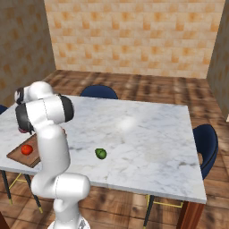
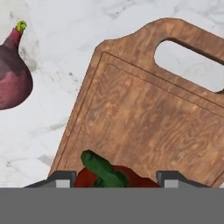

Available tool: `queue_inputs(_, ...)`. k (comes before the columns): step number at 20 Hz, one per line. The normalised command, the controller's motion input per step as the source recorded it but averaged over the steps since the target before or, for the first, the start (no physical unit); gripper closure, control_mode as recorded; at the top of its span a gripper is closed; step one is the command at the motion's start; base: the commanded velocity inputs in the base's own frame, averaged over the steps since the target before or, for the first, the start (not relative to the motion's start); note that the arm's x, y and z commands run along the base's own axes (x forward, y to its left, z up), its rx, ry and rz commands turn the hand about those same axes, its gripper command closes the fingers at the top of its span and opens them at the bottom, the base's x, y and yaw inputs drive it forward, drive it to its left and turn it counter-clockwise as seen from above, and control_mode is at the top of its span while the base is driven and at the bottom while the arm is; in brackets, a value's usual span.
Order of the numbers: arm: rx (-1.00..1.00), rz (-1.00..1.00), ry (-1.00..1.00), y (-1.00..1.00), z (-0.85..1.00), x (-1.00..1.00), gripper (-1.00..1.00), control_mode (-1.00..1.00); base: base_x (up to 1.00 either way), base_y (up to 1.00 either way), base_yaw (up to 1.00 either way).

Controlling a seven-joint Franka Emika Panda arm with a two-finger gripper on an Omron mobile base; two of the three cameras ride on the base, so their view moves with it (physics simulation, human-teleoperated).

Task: Place the avocado, onion, tomato, and bell pepper on the cutting board.

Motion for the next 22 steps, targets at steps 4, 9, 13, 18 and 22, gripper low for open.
queue_inputs(4, -0.06, -0.06, 0.0, 0.03, -0.31, 0.02, 1.0, -1.0, 0.0, 0.0, 0.0)
queue_inputs(9, -0.02, -0.09, 0.02, 0.0, -0.38, 0.0, 1.0, -1.0, 0.0, 0.0, 0.0)
queue_inputs(13, -0.01, -0.1, 0.06, 0.0, -0.39, 0.0, 1.0, -1.0, 0.0, 0.0, 0.0)
queue_inputs(18, 0.0, -0.1, 0.05, 0.0, -0.36, 0.0, 1.0, -1.0, 0.0, 0.0, 0.0)
queue_inputs(22, -0.01, -0.1, 0.04, 0.0, -0.34, 0.0, 1.0, -1.0, 0.0, 0.0, 0.0)
